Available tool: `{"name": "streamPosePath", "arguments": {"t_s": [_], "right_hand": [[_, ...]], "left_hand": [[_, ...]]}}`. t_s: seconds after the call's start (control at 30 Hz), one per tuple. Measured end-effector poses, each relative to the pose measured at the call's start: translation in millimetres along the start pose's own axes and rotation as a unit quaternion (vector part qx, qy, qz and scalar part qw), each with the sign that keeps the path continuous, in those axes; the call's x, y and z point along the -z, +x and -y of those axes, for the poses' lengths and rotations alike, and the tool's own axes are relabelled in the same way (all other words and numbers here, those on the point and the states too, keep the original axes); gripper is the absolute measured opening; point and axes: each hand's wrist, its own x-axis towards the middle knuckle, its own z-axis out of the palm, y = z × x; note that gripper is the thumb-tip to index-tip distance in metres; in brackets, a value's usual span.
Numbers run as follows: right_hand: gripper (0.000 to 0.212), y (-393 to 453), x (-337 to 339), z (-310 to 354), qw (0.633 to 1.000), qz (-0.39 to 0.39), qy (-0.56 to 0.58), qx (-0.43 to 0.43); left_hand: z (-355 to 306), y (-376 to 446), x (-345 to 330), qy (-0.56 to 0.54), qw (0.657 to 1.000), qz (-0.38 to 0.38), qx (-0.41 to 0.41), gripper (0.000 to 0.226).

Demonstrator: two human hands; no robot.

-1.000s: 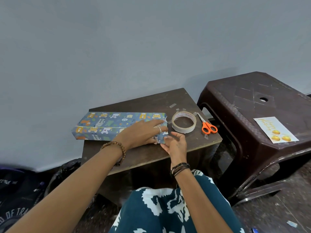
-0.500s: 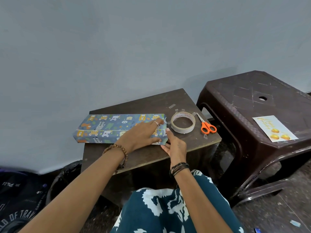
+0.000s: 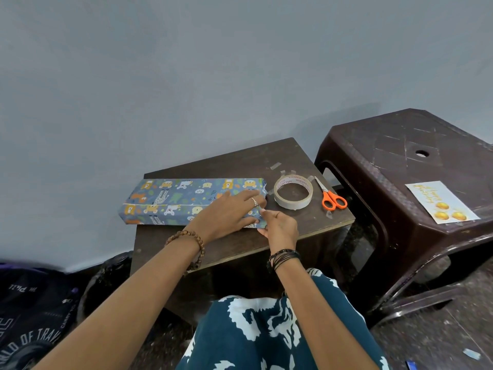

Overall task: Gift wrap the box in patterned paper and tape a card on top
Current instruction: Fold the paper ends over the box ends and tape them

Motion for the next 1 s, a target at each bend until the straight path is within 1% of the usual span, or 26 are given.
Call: {"name": "streamPosePath", "arguments": {"t_s": [0.03, 0.1, 0.17, 0.27, 0.33, 0.4, 0.47, 0.53, 0.63, 0.7, 0.77, 0.8, 0.87, 0.93, 1.0], "right_hand": [[0.008, 0, -1, 0, 1.000, -0.002, -0.014, 0.007], [0.010, 2, 0, -2, 1.000, -0.003, -0.025, 0.017], [0.011, 3, -1, -2, 1.000, -0.004, -0.018, 0.015], [0.011, 3, -3, -3, 1.000, -0.014, -0.022, 0.011], [0.011, 3, -3, -4, 0.999, -0.021, -0.023, 0.009], [0.012, 3, -4, -6, 0.999, -0.029, -0.029, 0.013], [0.011, 3, -3, -5, 0.999, -0.034, 0.013, -0.003], [0.022, 3, -1, 1, 0.995, -0.032, 0.084, -0.049], [0.034, -3, 6, 14, 0.972, 0.002, 0.201, -0.118], [0.040, -9, 10, 19, 0.963, 0.015, 0.236, -0.133], [0.042, -13, 13, 21, 0.953, 0.026, 0.272, -0.131], [0.039, -15, 14, 22, 0.947, 0.027, 0.293, -0.132], [0.027, -18, 15, 23, 0.935, 0.025, 0.328, -0.132], [0.015, -21, 15, 21, 0.922, 0.028, 0.367, -0.124], [0.008, -23, 14, 18, 0.911, 0.027, 0.393, -0.118]], "left_hand": [[2, 1, -2, 0.014, 1.000, 0.002, -0.004, 0.033], [4, 2, -4, 0.024, 1.000, 0.008, -0.004, 0.033], [5, 4, -4, 0.008, 1.000, 0.019, -0.001, 0.034], [10, 4, 3, -0.017, 0.998, 0.056, -0.017, 0.037], [15, 4, 9, -0.002, 0.996, 0.087, -0.032, 0.041], [19, 6, 12, 0.026, 0.994, 0.103, -0.042, 0.043], [19, 9, 12, 0.034, 0.994, 0.098, -0.043, 0.041], [16, 9, 10, 0.026, 0.995, 0.083, -0.039, 0.037], [12, 10, 9, 0.015, 0.998, 0.052, -0.032, 0.034], [11, 11, 9, 0.006, 0.999, 0.032, -0.029, 0.034], [11, 12, 10, -0.015, 1.000, 0.009, -0.025, 0.033], [11, 13, 11, -0.029, 0.999, -0.002, -0.023, 0.033], [10, 15, 15, -0.051, 0.998, -0.022, -0.019, 0.032], [8, 17, 19, -0.060, 0.998, -0.030, -0.014, 0.032], [5, 18, 22, -0.060, 0.998, -0.032, -0.013, 0.032]]}}
